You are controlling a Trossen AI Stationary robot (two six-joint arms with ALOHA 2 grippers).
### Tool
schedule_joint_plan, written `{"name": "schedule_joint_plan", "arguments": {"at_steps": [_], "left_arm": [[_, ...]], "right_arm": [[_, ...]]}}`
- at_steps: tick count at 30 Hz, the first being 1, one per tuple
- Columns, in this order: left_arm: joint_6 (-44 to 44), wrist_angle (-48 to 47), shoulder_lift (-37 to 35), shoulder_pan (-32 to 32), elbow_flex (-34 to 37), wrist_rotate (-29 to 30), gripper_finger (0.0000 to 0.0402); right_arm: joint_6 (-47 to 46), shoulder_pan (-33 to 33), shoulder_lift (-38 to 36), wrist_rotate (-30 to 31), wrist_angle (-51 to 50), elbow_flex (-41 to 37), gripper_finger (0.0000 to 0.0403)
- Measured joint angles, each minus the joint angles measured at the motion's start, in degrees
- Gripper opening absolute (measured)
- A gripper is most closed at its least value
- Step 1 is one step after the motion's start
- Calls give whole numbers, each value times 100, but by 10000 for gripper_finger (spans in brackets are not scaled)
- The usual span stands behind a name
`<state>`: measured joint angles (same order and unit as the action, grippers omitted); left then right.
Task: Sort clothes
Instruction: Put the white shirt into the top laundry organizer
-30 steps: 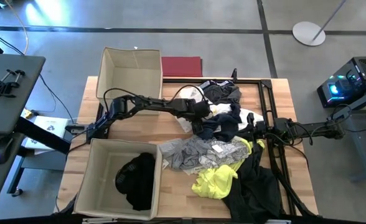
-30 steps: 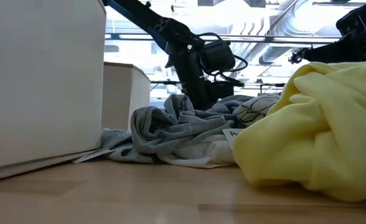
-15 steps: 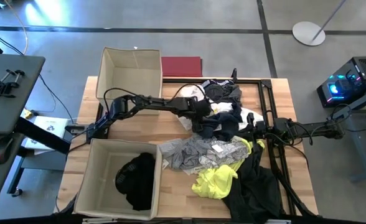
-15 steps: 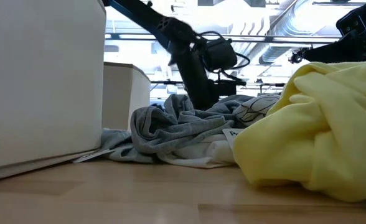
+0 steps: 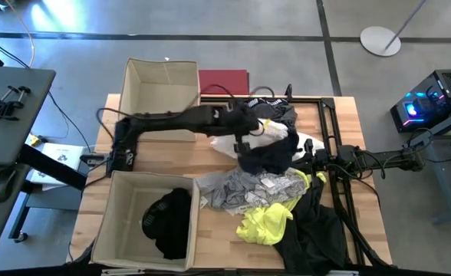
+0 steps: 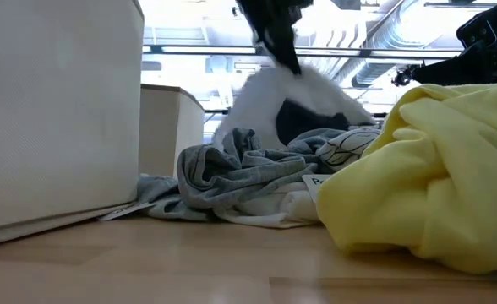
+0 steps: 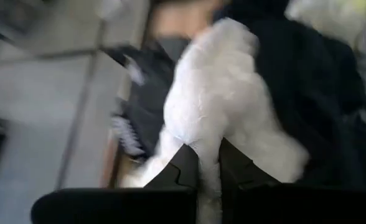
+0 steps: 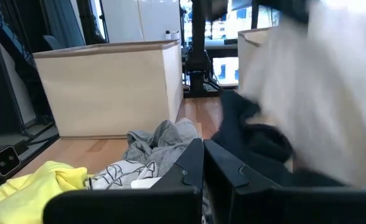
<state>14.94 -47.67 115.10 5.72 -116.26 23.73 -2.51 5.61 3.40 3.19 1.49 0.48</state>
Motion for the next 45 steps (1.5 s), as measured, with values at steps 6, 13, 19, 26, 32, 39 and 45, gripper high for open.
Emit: {"name": "schedule_joint_plan", "arguments": {"at_steps": [6,13,19,26,32,39,45], "left_arm": [[834,812,-857,-16,-188,1104,4],[2123,2363,-1900,-12,-326,1689,4],[2769,2834,-2651,-12,-326,1767,4],[3739,2751,-3241,-10,-324,3038,4],[4942,2646,-3487,367,-324,4517,3],[4909,2482,-3692,1243,-316,4752,3],[4099,1565,-3669,1809,-318,4456,3]], "right_arm": [[0,0,8,0,1,0,0],[1,0,2,1,1,-1,0],[0,0,2,1,1,1,0],[0,0,2,1,0,1,0],[-1,0,2,1,1,1,0],[0,0,2,1,1,0,0],[0,0,2,1,-1,1,0]]}}
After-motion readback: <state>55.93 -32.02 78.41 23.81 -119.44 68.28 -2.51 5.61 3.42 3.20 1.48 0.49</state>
